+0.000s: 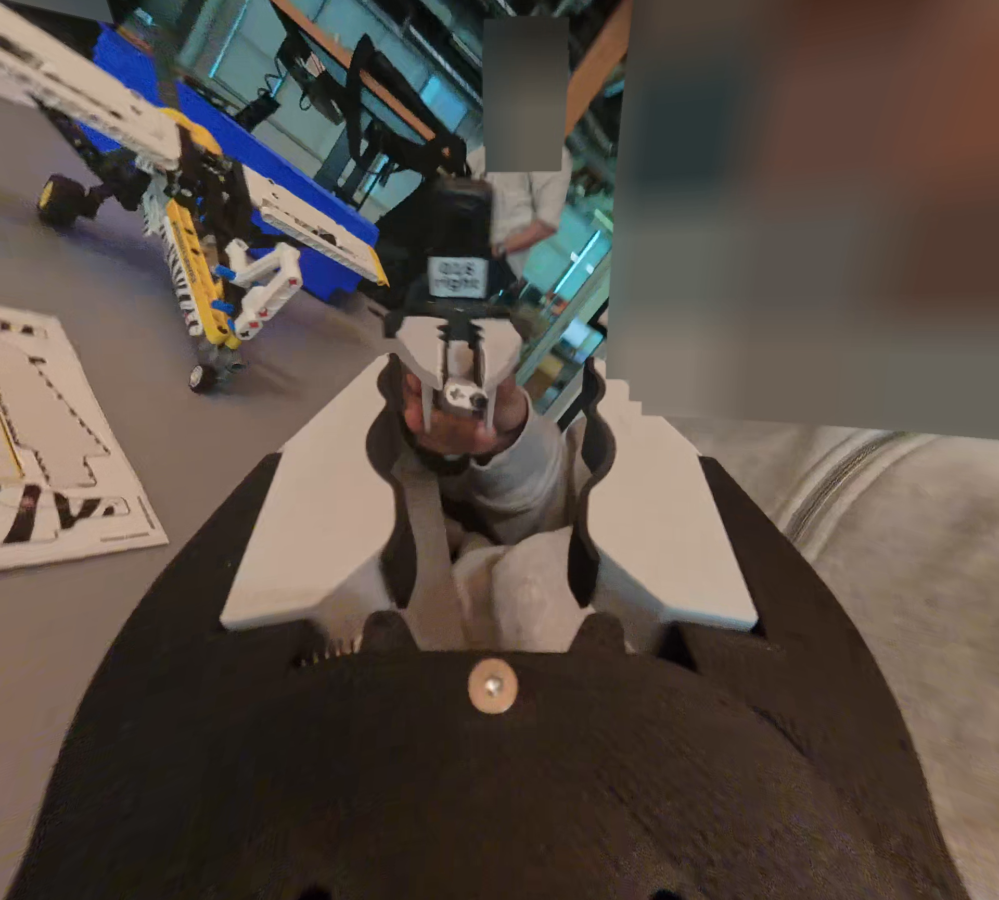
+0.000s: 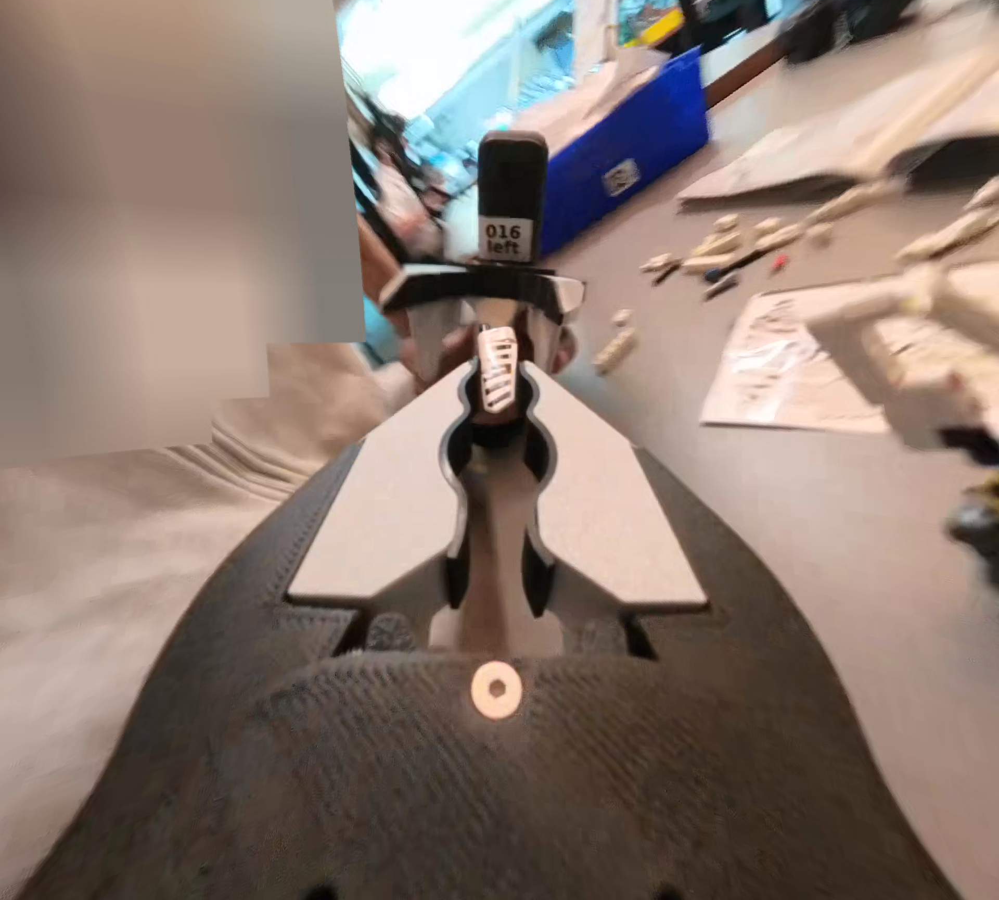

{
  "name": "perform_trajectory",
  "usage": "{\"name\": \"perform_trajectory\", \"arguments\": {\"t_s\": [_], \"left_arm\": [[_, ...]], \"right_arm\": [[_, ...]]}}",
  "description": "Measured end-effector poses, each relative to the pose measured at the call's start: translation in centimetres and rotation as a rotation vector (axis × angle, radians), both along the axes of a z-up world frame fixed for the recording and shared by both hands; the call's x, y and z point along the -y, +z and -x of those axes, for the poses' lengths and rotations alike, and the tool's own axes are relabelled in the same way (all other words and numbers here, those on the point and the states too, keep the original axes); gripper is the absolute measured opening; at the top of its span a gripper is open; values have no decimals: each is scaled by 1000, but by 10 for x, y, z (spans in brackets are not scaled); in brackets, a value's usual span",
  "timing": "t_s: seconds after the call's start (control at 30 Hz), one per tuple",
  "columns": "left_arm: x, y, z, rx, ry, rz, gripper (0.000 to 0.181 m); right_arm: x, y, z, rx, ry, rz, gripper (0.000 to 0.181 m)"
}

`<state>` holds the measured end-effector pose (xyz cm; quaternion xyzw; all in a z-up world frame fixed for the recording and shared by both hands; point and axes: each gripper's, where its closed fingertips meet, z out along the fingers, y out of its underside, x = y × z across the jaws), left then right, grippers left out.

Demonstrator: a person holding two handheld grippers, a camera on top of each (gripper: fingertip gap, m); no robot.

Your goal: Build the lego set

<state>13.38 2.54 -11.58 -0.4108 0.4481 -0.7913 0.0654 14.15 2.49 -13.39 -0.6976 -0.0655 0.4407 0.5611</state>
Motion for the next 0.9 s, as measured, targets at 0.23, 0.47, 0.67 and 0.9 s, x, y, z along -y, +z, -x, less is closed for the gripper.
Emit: {"name": "perform_trajectory", "arguments": {"t_s": [0.23,0.47,0.67,0.9], "left_arm": [[13,-6,-2,55,100,-300,40],[17,-7,-2,70,109,-365,13],[12,-9,4,98,140,-471,7],[-22,-25,10,-37,187,-580,7]], "right_arm": [[4,5,0,-464,190,163,11],[4,8,7,-578,251,190,11],[2,17,7,-646,250,153,29],[-3,-6,1,-84,26,78,41]]}}
